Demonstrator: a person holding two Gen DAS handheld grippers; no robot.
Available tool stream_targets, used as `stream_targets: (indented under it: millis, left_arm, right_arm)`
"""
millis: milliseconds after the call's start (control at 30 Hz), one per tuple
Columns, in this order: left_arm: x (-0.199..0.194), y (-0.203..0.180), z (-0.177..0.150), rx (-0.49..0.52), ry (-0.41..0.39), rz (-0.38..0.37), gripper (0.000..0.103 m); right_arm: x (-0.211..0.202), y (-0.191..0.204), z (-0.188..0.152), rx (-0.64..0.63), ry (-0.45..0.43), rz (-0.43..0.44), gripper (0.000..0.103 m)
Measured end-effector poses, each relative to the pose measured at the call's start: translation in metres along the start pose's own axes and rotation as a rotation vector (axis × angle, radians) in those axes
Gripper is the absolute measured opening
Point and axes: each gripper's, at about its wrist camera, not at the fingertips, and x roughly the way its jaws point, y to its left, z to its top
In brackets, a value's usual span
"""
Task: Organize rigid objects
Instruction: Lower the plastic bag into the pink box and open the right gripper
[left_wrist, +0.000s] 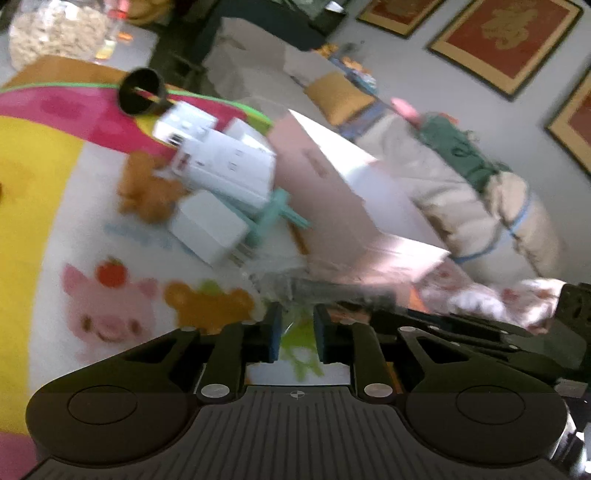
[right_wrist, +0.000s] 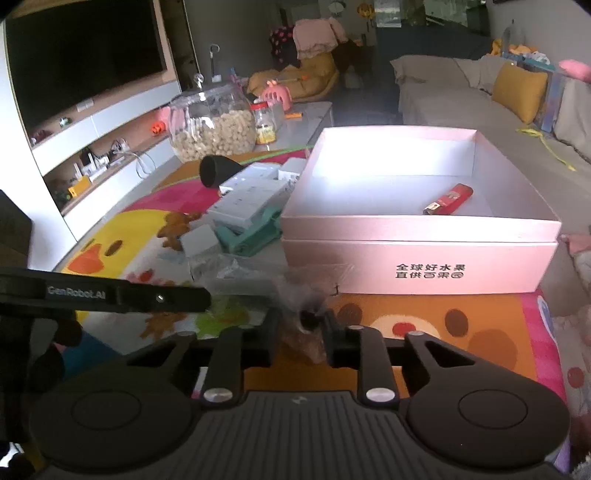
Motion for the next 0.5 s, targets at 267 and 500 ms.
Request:
stream_targets:
  millis: [267, 500]
  left_arm:
    - [-0.02, -0.025, -0.018, 0.119, 0.009, 0.002, 0.019]
    - [-0.056, -0.003, -0.001, 0.023, -0.15, 0.122, 0.019]
  right_arm:
    - [-0.042, 0.016, -0.015, -0.127, 0.005, -0.009, 0.023]
    - [-0.046, 0.034, -0.016, -0.283, -0.09, -0.054, 0.072]
